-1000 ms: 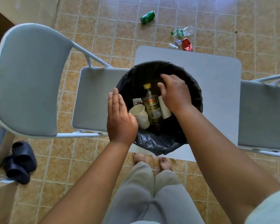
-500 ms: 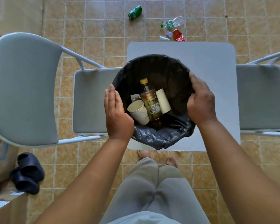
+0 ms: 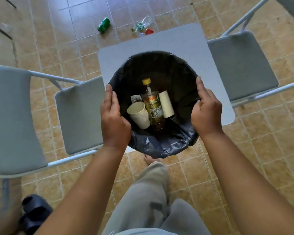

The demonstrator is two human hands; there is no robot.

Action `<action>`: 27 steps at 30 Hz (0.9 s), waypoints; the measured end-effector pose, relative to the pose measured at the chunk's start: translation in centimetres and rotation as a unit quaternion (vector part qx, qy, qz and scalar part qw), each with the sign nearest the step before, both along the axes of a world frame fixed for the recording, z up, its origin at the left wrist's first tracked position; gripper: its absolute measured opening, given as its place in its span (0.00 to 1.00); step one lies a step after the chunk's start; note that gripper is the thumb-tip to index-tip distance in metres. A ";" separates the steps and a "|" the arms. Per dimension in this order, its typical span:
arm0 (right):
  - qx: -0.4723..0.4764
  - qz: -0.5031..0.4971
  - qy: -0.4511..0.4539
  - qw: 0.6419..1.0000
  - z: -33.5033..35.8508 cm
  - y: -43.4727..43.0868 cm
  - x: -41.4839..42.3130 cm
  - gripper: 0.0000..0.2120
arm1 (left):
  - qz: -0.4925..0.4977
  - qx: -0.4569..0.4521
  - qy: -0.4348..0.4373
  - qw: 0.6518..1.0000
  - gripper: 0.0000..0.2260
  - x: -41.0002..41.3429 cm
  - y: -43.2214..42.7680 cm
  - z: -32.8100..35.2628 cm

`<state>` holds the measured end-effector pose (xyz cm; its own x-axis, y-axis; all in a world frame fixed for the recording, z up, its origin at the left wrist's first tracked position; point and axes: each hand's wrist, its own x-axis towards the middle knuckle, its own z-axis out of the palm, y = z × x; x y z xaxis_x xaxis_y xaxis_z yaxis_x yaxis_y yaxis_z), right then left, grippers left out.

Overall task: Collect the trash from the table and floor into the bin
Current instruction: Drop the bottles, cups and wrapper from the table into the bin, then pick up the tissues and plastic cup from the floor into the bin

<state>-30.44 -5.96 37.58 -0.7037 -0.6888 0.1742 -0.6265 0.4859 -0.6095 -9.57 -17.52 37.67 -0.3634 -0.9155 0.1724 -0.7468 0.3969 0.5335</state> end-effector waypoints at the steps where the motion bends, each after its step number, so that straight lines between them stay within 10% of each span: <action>1: -0.002 -0.021 0.003 1.000 0.3 2.1 0.0 0.33 | -0.020 -0.001 0.002 1.000 0.31 -0.4 1.2 0.2; 14: -0.009 -0.276 0.001 0.961 -1.0 32.9 3.9 0.33 | -0.316 0.033 -0.009 0.948 0.33 -4.9 23.4 -0.4; 27: 0.050 -0.479 -0.054 0.875 -23.7 45.2 14.6 0.28 | -0.536 0.090 -0.089 0.835 0.32 -4.4 31.8 -24.1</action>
